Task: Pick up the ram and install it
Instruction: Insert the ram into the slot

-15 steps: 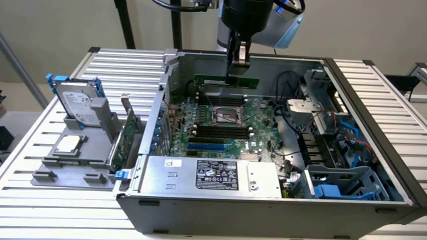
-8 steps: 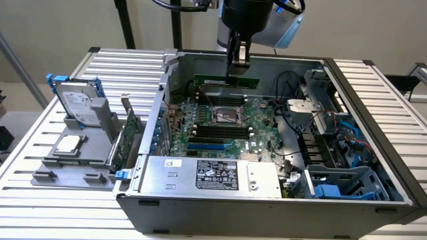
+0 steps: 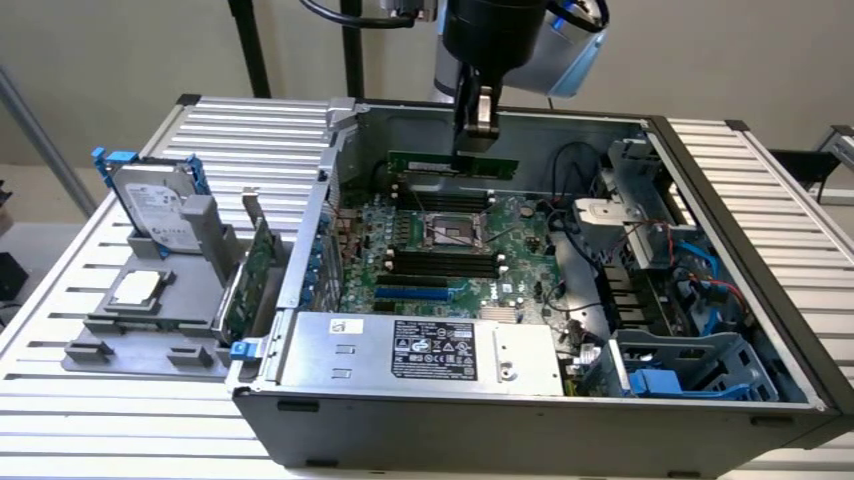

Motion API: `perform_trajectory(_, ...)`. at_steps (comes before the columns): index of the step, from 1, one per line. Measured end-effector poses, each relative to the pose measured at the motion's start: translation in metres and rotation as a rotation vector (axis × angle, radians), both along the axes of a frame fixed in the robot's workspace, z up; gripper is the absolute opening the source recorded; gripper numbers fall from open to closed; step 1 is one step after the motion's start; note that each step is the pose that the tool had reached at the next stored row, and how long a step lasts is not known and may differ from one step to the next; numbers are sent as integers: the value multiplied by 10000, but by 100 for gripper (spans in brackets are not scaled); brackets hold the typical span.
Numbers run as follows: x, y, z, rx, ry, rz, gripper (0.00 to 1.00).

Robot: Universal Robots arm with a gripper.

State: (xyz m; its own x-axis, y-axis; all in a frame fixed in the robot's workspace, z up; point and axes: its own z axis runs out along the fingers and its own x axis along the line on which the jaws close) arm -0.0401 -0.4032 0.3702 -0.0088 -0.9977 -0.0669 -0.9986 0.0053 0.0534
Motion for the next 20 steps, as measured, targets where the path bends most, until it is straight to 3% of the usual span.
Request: perform_trajectory(20, 8, 0, -364, 1, -18, -1, 13)
